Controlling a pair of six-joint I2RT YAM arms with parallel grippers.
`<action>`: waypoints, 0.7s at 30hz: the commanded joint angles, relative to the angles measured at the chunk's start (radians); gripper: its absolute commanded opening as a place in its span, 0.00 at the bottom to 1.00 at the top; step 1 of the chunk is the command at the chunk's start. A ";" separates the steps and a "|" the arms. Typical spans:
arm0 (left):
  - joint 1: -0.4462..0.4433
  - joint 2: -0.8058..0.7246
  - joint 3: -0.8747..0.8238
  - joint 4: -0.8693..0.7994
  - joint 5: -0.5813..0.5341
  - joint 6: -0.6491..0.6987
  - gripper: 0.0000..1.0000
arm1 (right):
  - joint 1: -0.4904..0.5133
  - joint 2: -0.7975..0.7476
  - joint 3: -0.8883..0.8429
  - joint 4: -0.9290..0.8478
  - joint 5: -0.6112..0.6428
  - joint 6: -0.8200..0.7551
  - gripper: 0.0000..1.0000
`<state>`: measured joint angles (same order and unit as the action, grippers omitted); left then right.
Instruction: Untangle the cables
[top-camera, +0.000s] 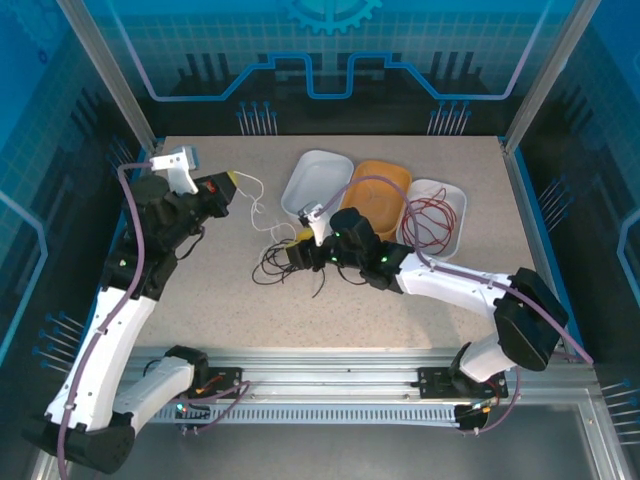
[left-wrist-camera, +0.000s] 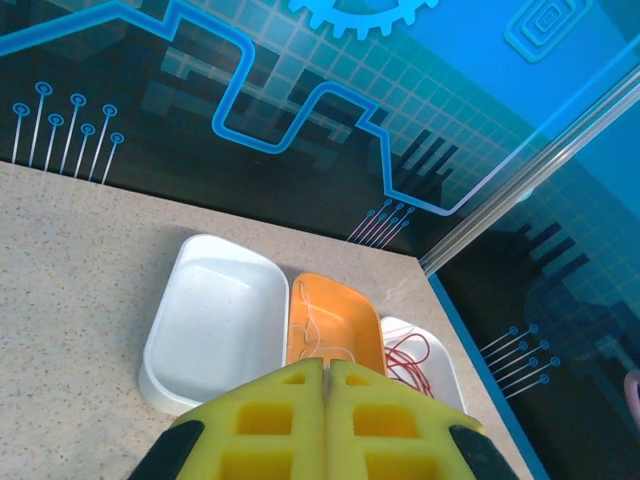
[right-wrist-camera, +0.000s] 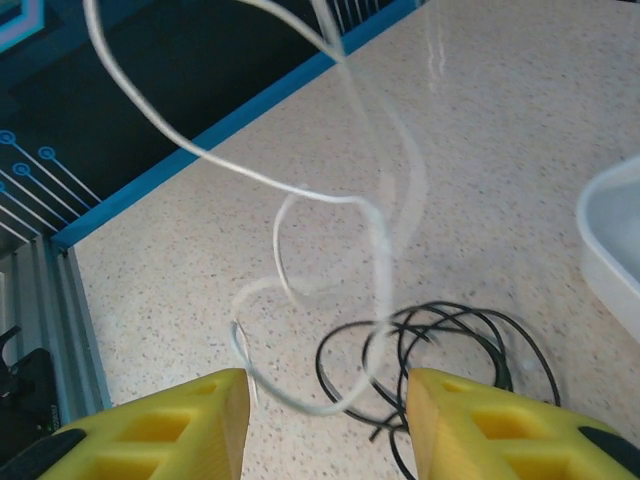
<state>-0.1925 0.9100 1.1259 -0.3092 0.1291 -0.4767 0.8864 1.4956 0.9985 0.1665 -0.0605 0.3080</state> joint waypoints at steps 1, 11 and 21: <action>0.003 0.010 0.048 -0.002 0.018 -0.050 0.00 | 0.013 0.028 0.054 0.098 -0.014 -0.033 0.44; 0.003 0.026 0.056 0.059 0.101 -0.063 0.00 | -0.057 0.000 -0.038 0.212 -0.115 0.059 0.44; 0.002 0.056 0.080 0.078 0.064 -0.097 0.00 | -0.066 -0.014 -0.171 0.250 -0.076 0.116 0.61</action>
<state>-0.1925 0.9592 1.1580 -0.2634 0.2028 -0.5514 0.8169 1.4822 0.8509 0.3611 -0.1421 0.3981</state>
